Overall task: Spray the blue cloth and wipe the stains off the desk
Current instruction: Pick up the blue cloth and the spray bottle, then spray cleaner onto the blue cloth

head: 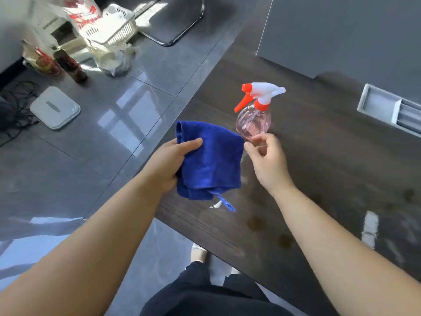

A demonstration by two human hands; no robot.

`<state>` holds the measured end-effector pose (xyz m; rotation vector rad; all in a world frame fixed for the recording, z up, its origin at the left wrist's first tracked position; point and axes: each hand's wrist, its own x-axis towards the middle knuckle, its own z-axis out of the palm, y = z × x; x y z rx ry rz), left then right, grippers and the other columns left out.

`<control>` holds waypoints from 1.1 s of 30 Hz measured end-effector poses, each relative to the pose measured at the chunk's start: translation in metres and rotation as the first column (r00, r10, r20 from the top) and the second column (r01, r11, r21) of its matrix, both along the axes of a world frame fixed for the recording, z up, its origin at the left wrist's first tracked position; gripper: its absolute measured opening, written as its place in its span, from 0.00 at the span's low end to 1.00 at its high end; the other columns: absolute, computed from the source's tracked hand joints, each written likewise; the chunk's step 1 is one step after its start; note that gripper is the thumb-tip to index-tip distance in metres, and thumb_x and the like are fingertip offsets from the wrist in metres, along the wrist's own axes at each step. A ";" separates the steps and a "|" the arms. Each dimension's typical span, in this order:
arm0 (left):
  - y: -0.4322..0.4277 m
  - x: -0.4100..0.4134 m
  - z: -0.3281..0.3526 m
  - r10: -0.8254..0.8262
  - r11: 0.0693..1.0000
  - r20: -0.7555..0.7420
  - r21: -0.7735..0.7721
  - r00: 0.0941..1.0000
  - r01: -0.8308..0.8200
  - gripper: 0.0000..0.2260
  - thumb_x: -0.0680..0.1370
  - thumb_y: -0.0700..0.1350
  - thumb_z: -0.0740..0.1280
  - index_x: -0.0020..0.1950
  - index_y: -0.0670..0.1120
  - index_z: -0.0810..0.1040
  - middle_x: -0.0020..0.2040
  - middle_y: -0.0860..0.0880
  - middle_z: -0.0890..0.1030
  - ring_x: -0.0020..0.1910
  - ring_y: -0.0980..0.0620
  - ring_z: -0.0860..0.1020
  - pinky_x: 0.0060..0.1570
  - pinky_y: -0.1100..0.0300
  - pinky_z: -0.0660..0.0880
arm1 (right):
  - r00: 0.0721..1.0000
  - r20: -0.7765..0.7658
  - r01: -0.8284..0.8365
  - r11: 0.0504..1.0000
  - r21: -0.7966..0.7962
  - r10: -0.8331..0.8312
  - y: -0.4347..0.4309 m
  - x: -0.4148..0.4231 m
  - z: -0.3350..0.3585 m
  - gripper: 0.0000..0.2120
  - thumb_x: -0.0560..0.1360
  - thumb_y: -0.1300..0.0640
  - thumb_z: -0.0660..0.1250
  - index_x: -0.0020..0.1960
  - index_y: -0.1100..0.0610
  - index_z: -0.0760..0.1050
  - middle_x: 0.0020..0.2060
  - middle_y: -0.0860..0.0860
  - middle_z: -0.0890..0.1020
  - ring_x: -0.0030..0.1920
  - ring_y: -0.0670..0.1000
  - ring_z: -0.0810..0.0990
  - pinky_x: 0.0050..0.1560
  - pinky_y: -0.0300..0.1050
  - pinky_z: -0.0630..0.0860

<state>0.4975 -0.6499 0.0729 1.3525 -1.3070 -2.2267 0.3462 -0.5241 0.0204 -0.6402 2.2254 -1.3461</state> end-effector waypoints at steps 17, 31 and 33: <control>-0.023 0.024 -0.009 -0.164 0.891 -0.324 0.356 0.932 0.281 0.11 0.73 0.43 0.62 0.44 0.39 0.82 0.39 0.43 0.83 0.38 0.47 0.83 0.44 0.55 0.80 | 0.356 0.885 0.043 0.940 -0.337 0.301 -0.006 0.021 0.000 0.37 0.62 0.41 0.75 0.66 0.56 0.72 0.62 0.54 0.78 0.62 0.55 0.77 0.61 0.55 0.74; -0.062 0.034 -0.033 -0.301 0.918 0.110 -0.237 0.947 0.319 0.16 0.73 0.27 0.63 0.56 0.43 0.76 0.47 0.47 0.81 0.39 0.56 0.82 0.43 0.61 0.81 | 0.754 0.603 -0.140 0.961 -0.239 0.260 -0.006 0.002 -0.001 0.17 0.75 0.72 0.62 0.53 0.51 0.75 0.44 0.49 0.83 0.48 0.49 0.82 0.47 0.43 0.80; -0.064 0.035 -0.038 -0.317 0.885 0.138 -0.314 0.938 0.345 0.16 0.74 0.27 0.63 0.58 0.41 0.76 0.47 0.48 0.81 0.39 0.59 0.82 0.43 0.65 0.80 | 0.784 0.554 -0.173 0.956 -0.238 0.280 -0.005 0.002 -0.004 0.19 0.75 0.73 0.61 0.53 0.51 0.76 0.48 0.52 0.82 0.53 0.50 0.80 0.52 0.45 0.79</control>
